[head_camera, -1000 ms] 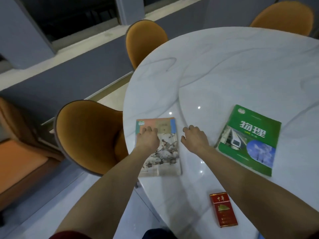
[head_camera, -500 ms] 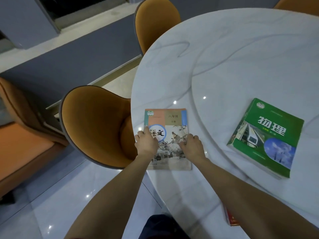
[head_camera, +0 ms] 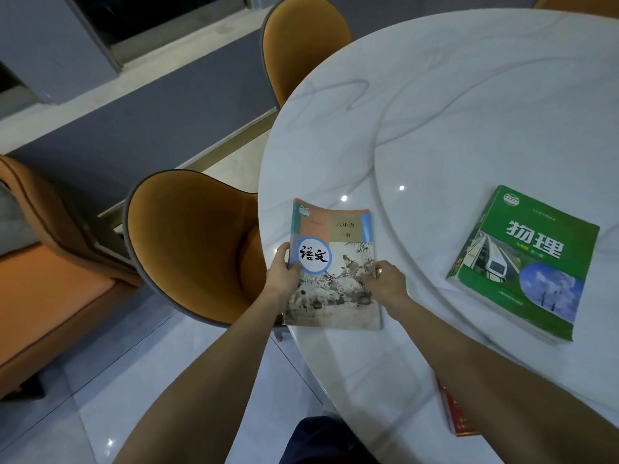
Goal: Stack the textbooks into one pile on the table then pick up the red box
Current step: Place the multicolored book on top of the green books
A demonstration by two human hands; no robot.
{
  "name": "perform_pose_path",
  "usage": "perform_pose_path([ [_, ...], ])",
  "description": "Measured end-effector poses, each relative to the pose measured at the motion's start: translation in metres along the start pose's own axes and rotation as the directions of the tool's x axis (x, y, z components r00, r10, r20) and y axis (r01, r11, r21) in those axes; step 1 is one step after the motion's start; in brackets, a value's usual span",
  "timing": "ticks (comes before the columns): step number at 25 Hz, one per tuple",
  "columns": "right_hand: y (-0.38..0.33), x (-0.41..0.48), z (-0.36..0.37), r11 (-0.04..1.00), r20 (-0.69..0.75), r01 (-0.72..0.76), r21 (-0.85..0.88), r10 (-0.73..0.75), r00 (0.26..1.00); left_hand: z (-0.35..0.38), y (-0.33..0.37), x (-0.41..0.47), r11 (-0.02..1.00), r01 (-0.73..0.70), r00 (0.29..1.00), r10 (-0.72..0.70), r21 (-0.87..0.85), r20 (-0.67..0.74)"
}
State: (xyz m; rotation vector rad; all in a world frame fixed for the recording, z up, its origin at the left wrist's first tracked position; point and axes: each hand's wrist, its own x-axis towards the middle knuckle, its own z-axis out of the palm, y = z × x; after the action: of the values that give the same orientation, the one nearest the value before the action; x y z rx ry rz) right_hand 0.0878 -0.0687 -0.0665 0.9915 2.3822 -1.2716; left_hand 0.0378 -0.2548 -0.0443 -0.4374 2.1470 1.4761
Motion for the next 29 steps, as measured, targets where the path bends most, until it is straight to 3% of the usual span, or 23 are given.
perform_pose_path([
  [6, 0.008, -0.008, -0.014, 0.950, 0.055, -0.074, 0.304, 0.060, 0.997, -0.005, 0.014, -0.021, 0.984, -0.098, 0.994, 0.105, -0.146, 0.037],
  [12, 0.008, -0.019, -0.056, 0.794, 0.031, -0.018, 0.607, 0.000, 1.000, 0.003, 0.051, -0.028, 0.974, -0.109, 0.984, 0.134, -0.200, 0.118],
  [19, 0.023, -0.028, -0.145, 0.720, -0.168, 0.125, 0.683, -0.012, 0.986, 0.067, 0.105, -0.037, 0.970, -0.169, 0.954, 0.206, -0.176, 0.217],
  [29, 0.090, -0.020, -0.244, 0.668, -0.299, 0.089, 0.739, 0.206, 0.932, 0.205, 0.157, -0.037, 0.963, -0.268, 0.885, 0.262, -0.038, 0.384],
])
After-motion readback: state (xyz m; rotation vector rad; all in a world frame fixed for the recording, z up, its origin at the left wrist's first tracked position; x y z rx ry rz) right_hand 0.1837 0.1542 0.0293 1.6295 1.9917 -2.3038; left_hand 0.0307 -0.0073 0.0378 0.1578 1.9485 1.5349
